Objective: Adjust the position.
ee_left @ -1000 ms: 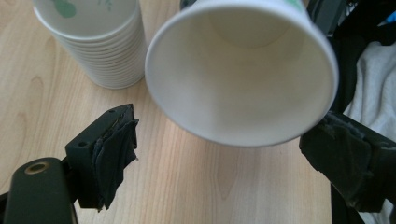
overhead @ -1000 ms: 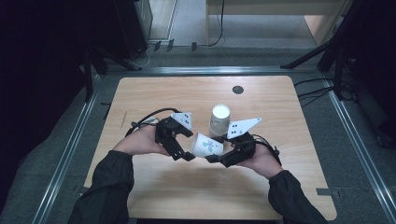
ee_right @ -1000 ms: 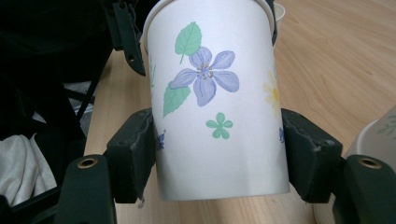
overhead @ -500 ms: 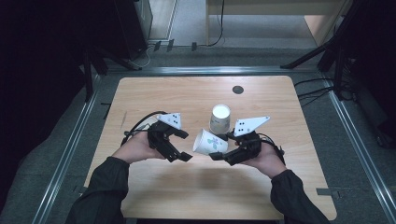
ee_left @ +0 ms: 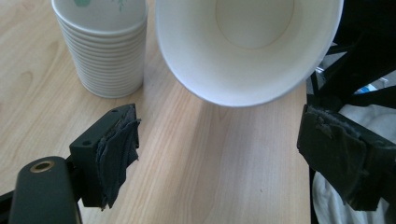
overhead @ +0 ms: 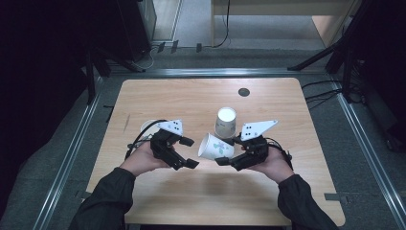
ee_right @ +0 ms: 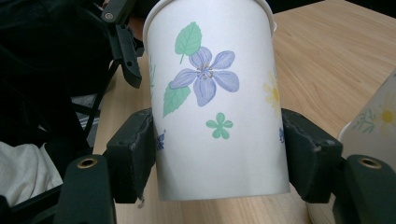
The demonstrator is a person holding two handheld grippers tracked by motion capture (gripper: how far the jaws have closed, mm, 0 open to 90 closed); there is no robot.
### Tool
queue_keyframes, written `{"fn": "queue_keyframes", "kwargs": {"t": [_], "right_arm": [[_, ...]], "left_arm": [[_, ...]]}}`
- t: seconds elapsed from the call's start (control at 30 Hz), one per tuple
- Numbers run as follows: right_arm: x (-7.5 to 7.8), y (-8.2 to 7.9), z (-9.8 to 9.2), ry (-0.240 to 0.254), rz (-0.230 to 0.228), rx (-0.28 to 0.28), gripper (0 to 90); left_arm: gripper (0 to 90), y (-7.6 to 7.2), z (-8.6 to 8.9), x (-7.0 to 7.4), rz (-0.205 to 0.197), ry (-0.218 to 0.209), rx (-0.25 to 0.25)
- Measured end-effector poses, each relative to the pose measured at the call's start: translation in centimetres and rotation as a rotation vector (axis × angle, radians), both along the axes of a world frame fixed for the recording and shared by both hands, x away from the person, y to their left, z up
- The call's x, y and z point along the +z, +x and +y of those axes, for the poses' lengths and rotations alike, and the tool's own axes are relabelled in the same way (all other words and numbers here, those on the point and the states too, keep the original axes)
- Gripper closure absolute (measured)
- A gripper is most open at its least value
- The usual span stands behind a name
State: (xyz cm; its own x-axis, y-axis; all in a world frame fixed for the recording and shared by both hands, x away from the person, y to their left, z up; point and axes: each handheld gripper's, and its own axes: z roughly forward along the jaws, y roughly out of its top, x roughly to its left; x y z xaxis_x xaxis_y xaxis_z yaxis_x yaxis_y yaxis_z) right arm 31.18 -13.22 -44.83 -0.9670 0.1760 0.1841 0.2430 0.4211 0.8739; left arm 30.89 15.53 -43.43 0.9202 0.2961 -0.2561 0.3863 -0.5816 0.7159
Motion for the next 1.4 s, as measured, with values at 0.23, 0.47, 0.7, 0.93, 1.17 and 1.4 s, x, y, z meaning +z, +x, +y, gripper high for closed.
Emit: {"fn": "queue_keyframes", "kwargs": {"t": [0.23,0.47,0.7,0.93,1.17,1.4], "right_arm": [[-0.2,-0.1,0.2,-0.001,0.011,0.01,32.6],[-0.4,-0.1,0.4,-0.009,0.014,0.02,32.6],[-0.6,-0.3,0.8,-0.012,0.02,0.034,32.6],[-0.7,-0.3,1.2,-0.014,0.025,0.056,32.6],[-0.8,-0.4,1.6,-0.008,0.024,0.066,32.6],[-0.9,-0.4,1.7,-0.012,0.031,0.066,32.7]], "left_arm": [[13.0,0.0,-0.3,-0.2,-0.005,-0.03,0.001],[12.9,0.0,-0.5,-0.3,0.0,-0.043,-0.009],[13.0,0.1,-0.7,-0.2,0.017,-0.087,-0.013],[14.0,0.2,-0.7,-0.2,0.036,-0.118,-0.025],[15.2,0.3,-0.9,-0.3,0.047,-0.136,-0.037],[19.6,0.3,-0.9,-0.3,0.04,-0.134,-0.042]]}}
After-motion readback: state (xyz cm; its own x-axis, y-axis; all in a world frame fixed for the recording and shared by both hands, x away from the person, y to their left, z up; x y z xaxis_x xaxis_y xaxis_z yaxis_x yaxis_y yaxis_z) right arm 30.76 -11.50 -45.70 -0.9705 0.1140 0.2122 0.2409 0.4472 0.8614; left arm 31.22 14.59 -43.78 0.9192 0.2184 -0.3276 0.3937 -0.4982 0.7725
